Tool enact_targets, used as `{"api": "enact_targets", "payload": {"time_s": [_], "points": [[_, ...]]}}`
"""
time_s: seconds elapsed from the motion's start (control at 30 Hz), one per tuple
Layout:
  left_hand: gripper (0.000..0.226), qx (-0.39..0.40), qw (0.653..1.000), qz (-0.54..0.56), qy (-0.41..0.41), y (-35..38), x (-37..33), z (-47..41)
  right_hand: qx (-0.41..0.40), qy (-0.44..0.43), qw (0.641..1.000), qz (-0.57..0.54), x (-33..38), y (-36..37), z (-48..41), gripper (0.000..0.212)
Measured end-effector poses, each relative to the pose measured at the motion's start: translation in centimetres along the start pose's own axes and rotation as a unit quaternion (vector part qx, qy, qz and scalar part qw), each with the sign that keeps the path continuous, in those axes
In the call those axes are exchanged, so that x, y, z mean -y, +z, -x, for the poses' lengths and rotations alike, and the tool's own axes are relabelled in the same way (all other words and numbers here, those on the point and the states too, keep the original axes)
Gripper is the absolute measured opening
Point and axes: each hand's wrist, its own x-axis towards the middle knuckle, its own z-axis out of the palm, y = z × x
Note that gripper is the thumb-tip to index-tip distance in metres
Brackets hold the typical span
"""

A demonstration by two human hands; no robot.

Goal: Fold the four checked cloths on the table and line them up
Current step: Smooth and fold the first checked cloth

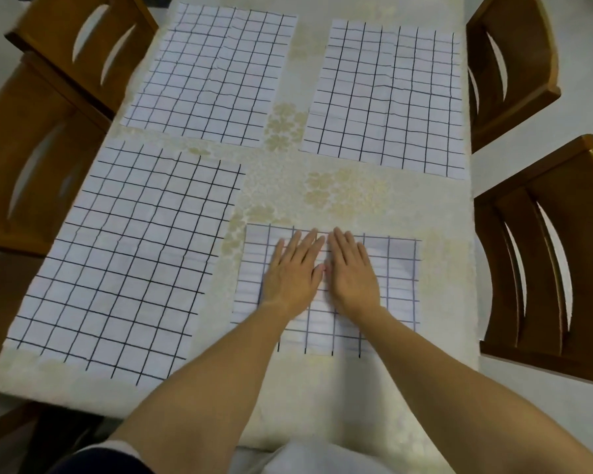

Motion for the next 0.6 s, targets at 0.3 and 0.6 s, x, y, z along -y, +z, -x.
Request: {"api": "enact_targets", "payload": {"time_s": [0.3,0.6], "points": [[0.071,-0.01,0.995,0.005,-0.098,-0.2,5.1,1.3,0.028,0.07,0.995,0.064,-6.9,-2.9,0.5,0.072],[0.063,-0.045,0.998,0.016,-0.034,-1.9,-0.6,3.7,-0.036,0.014,0.999,-0.004,2.3,-1.2,2.8,0.058]]}}
